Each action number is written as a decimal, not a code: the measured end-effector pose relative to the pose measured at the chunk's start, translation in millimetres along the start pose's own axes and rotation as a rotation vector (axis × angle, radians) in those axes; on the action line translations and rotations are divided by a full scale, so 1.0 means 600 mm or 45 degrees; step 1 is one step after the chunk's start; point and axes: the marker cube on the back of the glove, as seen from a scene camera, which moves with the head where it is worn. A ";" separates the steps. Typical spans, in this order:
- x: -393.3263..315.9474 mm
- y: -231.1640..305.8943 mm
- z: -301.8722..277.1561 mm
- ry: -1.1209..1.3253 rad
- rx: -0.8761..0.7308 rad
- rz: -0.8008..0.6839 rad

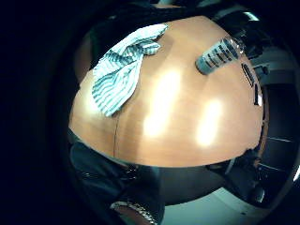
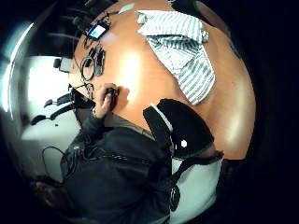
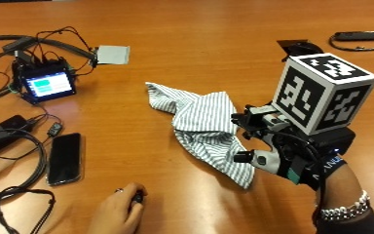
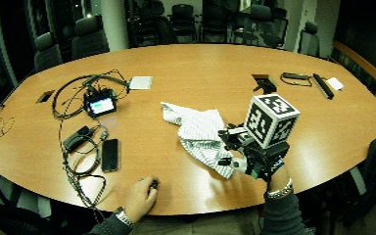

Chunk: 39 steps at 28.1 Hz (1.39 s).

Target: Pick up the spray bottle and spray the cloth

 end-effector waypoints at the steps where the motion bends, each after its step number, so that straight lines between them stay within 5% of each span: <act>1: 0.000 0.000 0.000 -0.001 -0.002 0.000; 26: 0.036 -0.038 0.024 -0.082 -0.062 0.097; 39: 0.122 -0.076 0.084 -0.285 0.296 0.719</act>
